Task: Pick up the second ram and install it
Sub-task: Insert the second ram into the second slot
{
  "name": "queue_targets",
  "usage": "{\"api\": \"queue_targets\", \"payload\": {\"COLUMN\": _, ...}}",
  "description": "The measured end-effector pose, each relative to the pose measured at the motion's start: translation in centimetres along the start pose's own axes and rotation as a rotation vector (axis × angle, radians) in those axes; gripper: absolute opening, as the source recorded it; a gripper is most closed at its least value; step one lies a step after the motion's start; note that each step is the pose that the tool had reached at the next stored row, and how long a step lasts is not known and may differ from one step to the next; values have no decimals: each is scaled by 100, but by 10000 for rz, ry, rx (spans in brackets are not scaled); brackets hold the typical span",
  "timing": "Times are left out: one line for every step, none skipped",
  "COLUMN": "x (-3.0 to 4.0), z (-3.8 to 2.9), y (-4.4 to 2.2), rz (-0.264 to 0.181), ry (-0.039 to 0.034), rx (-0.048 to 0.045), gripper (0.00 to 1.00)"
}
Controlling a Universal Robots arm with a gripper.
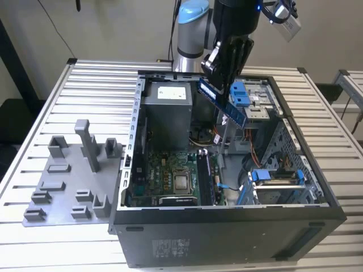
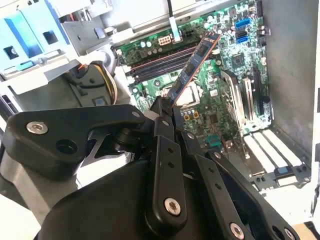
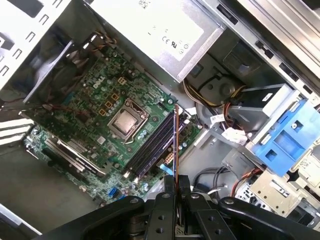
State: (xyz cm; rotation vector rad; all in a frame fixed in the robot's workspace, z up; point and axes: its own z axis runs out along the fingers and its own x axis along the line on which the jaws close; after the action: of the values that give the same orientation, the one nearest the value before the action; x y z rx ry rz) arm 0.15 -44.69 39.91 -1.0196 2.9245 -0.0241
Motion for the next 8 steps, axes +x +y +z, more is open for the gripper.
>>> {"api": "queue_targets", "payload": {"x": 0, "z": 3, "y": 0, "rz": 51, "ry": 1, "rx": 1, "gripper": 14}}
{"api": "queue_targets", "payload": {"x": 0, "z": 5, "y": 0, "rz": 103, "ry": 3, "rx": 4, "gripper": 14}}
{"api": "queue_targets", "payload": {"x": 0, "z": 8, "y": 0, "rz": 162, "ry": 5, "rx": 6, "gripper": 14}}
{"api": "queue_targets", "payload": {"x": 1, "z": 12, "y": 0, "rz": 222, "ry": 6, "rx": 8, "gripper": 14}}
{"api": "queue_targets", "payload": {"x": 1, "z": 15, "y": 1, "rz": 280, "ry": 8, "rx": 10, "gripper": 14}}
{"api": "queue_targets", "payload": {"x": 1, "z": 18, "y": 1, "rz": 339, "ry": 10, "rx": 13, "gripper": 14}}
{"api": "queue_targets", "payload": {"x": 1, "z": 22, "y": 1, "rz": 388, "ry": 14, "rx": 18, "gripper": 14}}
{"api": "queue_targets", "payload": {"x": 1, "z": 26, "y": 1, "rz": 429, "ry": 17, "rx": 22, "gripper": 14}}
